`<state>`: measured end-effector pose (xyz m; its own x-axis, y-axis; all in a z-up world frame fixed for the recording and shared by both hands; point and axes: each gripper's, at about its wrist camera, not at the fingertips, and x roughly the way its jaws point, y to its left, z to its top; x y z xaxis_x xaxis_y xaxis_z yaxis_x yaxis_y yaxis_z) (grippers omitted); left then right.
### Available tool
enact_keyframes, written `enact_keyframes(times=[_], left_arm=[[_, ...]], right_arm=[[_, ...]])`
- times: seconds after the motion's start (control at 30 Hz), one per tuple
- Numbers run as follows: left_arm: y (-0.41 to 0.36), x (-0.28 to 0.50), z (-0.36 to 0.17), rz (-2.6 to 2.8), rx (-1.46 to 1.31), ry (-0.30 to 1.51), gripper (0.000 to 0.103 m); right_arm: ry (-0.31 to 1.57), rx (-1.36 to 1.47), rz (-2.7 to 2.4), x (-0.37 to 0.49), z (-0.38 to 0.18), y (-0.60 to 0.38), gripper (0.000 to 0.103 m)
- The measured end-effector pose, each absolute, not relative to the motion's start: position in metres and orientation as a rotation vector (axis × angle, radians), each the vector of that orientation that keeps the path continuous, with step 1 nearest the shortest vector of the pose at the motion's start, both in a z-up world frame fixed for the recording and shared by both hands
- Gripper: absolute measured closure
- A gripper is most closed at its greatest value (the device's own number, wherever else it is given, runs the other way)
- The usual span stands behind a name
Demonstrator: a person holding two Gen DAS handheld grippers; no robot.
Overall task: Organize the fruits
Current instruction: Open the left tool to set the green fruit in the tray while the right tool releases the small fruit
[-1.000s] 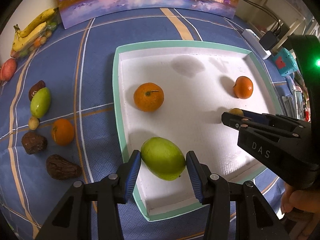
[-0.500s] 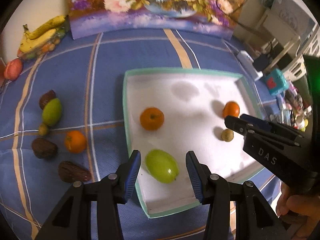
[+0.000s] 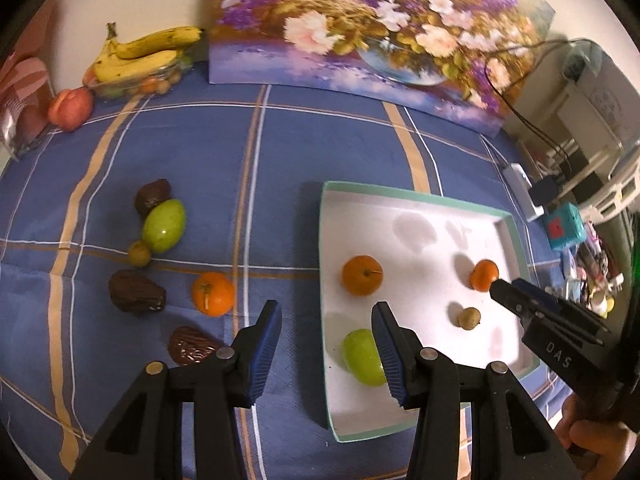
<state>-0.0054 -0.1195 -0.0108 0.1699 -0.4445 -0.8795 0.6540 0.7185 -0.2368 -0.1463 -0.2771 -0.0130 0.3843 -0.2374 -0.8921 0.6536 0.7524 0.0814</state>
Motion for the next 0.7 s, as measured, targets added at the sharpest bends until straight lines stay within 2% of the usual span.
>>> enact_keyframes(times=[0.43,0.47,0.5,0.53,0.57,0.6,0.63,0.7], left_arm=[[-0.114,-0.001,-0.012,-0.770,0.211,1.160,0.052],[-0.114,-0.001,-0.013,-0.764,0.213,1.161,0.048],[-0.114,0.000,-0.014,-0.752,0.217,1.161,0.035],[-0.113,0.001,-0.015,-0.733,0.221,1.160,0.029],[-0.113,0.002,-0.017,-0.713,0.225,1.162,0.023],[-0.112,0.003,-0.019,-0.693,0.234,1.168,0.021],[-0.112,0.005,-0.022,-0.677,0.243,1.173,0.019],[-0.109,0.008,-0.027,-0.645,0.251,1.180,0.008]], right_arm=[[1.035,0.460,-0.592,-0.144,-0.014,-0.273,0.072],[1.035,0.460,-0.593,-0.144,-0.014,-0.273,0.072],[1.035,0.460,-0.594,-0.144,-0.014,-0.273,0.072],[1.036,0.460,-0.594,-0.144,-0.014,-0.273,0.070],[1.038,0.459,-0.597,-0.144,-0.014,-0.273,0.059],[1.041,0.458,-0.601,-0.144,-0.015,-0.273,0.052],[1.044,0.455,-0.606,-0.144,-0.017,-0.273,0.039],[1.049,0.452,-0.611,-0.143,-0.019,-0.274,0.036]])
